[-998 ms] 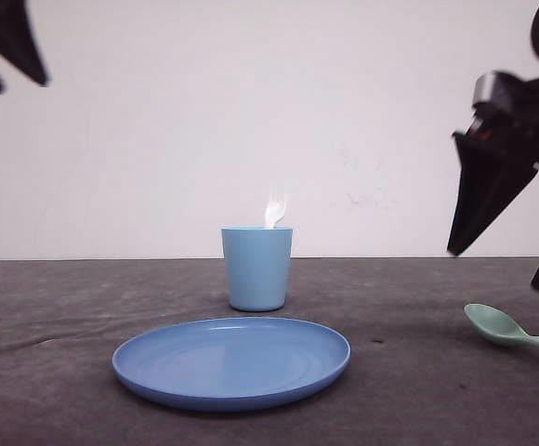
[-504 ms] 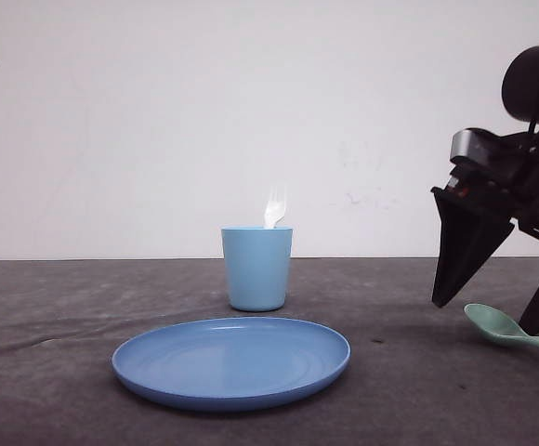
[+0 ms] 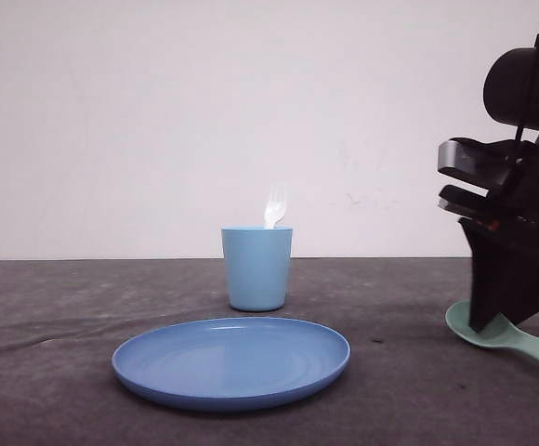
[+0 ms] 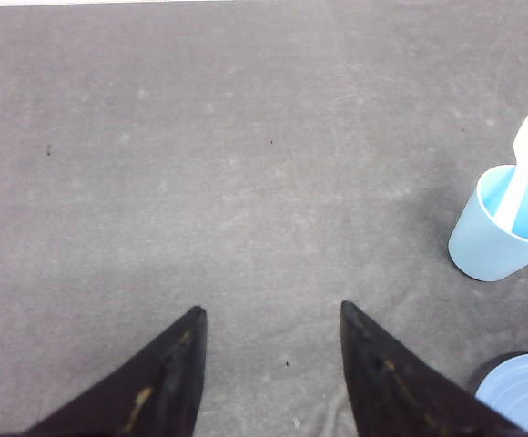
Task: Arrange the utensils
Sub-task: 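Lower the right gripper onto the mint-green spoon and grasp its handle, then lift the green spoon with the right gripper and carry it over the cup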
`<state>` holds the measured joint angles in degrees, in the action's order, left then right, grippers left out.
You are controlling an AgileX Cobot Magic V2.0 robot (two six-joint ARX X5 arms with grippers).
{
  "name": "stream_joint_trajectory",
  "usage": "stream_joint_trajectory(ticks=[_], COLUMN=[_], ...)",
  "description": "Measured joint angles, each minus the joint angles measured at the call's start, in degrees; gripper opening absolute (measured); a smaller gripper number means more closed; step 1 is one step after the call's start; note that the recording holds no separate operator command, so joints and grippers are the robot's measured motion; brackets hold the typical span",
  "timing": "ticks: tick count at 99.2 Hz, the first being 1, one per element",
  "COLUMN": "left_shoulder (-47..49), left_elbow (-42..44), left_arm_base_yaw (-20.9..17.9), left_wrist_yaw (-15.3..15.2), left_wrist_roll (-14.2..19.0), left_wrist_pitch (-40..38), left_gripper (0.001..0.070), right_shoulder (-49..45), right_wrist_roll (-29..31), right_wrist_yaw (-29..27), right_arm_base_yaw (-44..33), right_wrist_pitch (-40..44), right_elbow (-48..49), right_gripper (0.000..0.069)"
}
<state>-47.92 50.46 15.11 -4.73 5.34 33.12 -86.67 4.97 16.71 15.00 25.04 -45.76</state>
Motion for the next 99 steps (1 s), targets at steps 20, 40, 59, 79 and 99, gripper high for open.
stream_joint_trajectory(ticks=[20,40,59,79,99], left_shoulder=[0.0,0.0,0.0,0.0,0.0], left_elbow=[0.0,0.0,0.0,0.0,0.0], left_arm_base_yaw=[0.0,0.0,0.0,0.0,0.0], left_wrist_yaw=[0.0,0.0,0.0,0.0,0.0], left_wrist_roll=[0.0,0.0,0.0,0.0,0.0], left_wrist_pitch=[0.8,0.8,0.9,0.9,0.9], left_gripper=[0.0276,0.0276,0.0276,0.0276,0.0276], right_shoulder=[0.0,0.1,1.6,2.4,2.3], right_wrist_roll=[0.0,0.0,0.0,0.6,1.5], right_wrist_yaw=[-0.3,-0.2,1.6,6.9,8.5], right_arm_base_yaw=[0.0,0.7,2.1,4.5,8.3], right_wrist_pitch=[0.0,-1.9,-3.3,-11.7,-31.2], right_elbow=[0.0,-0.1,-4.9,-13.0,-14.0], right_gripper=[0.0021,0.0021,0.0021,0.0021,0.0021])
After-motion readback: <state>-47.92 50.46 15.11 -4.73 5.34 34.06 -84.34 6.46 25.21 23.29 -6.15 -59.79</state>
